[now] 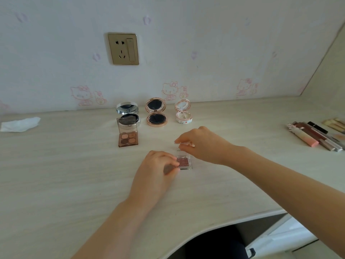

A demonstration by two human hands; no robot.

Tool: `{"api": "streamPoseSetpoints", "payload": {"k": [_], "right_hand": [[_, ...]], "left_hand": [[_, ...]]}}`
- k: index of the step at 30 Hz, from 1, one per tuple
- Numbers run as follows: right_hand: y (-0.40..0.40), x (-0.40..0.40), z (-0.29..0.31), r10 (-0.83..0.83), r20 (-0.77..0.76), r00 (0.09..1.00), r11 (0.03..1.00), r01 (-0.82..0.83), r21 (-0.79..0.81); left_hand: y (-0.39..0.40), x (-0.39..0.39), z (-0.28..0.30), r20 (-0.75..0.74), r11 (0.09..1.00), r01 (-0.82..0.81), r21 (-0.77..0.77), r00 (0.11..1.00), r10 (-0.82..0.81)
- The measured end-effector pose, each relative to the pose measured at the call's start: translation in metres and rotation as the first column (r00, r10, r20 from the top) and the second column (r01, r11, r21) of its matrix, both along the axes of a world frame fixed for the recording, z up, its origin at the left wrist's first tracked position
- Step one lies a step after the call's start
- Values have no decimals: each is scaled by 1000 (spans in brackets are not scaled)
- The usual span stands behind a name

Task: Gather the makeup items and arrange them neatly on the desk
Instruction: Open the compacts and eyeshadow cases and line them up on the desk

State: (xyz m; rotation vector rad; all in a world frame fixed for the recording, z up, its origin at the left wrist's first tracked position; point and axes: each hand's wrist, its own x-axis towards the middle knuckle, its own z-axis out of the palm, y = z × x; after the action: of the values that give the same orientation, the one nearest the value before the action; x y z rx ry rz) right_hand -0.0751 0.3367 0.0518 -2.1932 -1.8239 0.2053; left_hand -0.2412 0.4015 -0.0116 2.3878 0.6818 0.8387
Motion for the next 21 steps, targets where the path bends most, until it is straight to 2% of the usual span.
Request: {"api": "streamPoseSetpoints", "payload": {"k": [4, 11, 21], "right_hand": [[-17, 1, -12, -89, -99, 991, 990, 99, 100], [-52, -14, -40, -172, -77, 982, 972, 182, 146], [-50, -22, -57, -124, 37, 992, 973, 114, 200]], "left_hand": [[-1, 0, 1, -2, 1000, 6, 11, 1000, -6], [0, 1, 1, -10, 999, -22, 46, 1000, 23], [0, 2, -2, -43, 995, -43, 94, 998, 48]]}}
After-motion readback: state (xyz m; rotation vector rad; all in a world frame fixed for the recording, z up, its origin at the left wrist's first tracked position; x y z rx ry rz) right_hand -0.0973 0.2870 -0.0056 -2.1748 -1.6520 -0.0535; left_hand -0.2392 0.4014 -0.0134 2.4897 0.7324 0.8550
